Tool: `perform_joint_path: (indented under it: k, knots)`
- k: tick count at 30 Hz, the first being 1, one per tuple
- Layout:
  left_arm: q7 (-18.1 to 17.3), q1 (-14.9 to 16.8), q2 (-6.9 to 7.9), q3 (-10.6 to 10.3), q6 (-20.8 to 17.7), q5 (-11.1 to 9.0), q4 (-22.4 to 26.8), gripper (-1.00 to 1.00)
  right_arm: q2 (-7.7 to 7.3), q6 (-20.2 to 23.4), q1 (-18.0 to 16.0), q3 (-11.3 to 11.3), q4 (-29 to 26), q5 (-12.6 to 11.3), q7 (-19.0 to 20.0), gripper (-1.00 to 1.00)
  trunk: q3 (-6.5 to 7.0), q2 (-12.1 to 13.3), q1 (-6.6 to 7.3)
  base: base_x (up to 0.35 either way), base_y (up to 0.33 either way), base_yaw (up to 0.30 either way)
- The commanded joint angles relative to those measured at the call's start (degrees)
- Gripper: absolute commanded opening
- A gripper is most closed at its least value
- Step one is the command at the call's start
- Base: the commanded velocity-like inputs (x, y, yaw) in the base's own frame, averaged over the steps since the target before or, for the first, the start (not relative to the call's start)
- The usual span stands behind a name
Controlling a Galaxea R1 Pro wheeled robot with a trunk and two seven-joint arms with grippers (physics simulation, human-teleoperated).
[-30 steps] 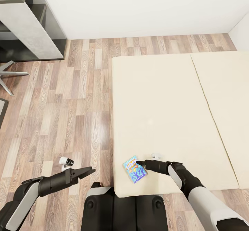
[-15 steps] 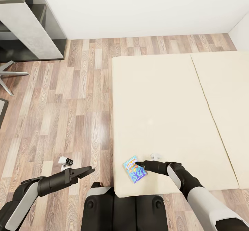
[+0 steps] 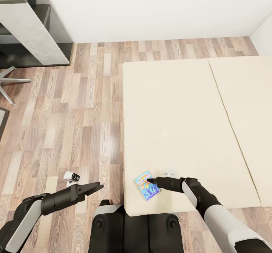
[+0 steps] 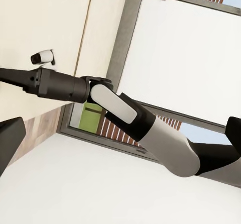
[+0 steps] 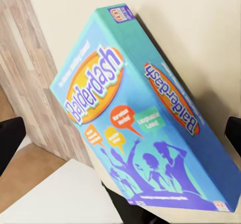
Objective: Put all the toys in the child's room - the three board games (two on the bed and one on the table), the two jigsaw puzzles on the table, and the tennis ball on the table - inside the toy box on the table in the child's room.
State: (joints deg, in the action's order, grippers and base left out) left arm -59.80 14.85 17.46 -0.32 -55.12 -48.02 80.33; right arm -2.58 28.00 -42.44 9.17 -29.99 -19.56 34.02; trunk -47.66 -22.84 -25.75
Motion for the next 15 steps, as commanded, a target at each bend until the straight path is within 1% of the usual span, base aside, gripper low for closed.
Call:
perform_joint_path:
  k: [1, 15]
  knots:
    - [-0.1, 0.0, 0.03, 0.0, -0.2, -0.1, 0.0, 1.0, -0.03, 0.5, 0.0, 0.3, -0.1, -0.4, -0.1, 1.0, -0.06, -0.1, -0.03, 0.0, 0.0, 0.0]
    - [-0.1, 0.0, 0.1, 0.0, -0.2, -0.1, 0.0, 1.0, 0.1, 1.1, 0.0, 0.5, -0.1, -0.5, 0.0, 1.0, -0.06, -0.1, -0.03, 0.0, 0.0, 0.0]
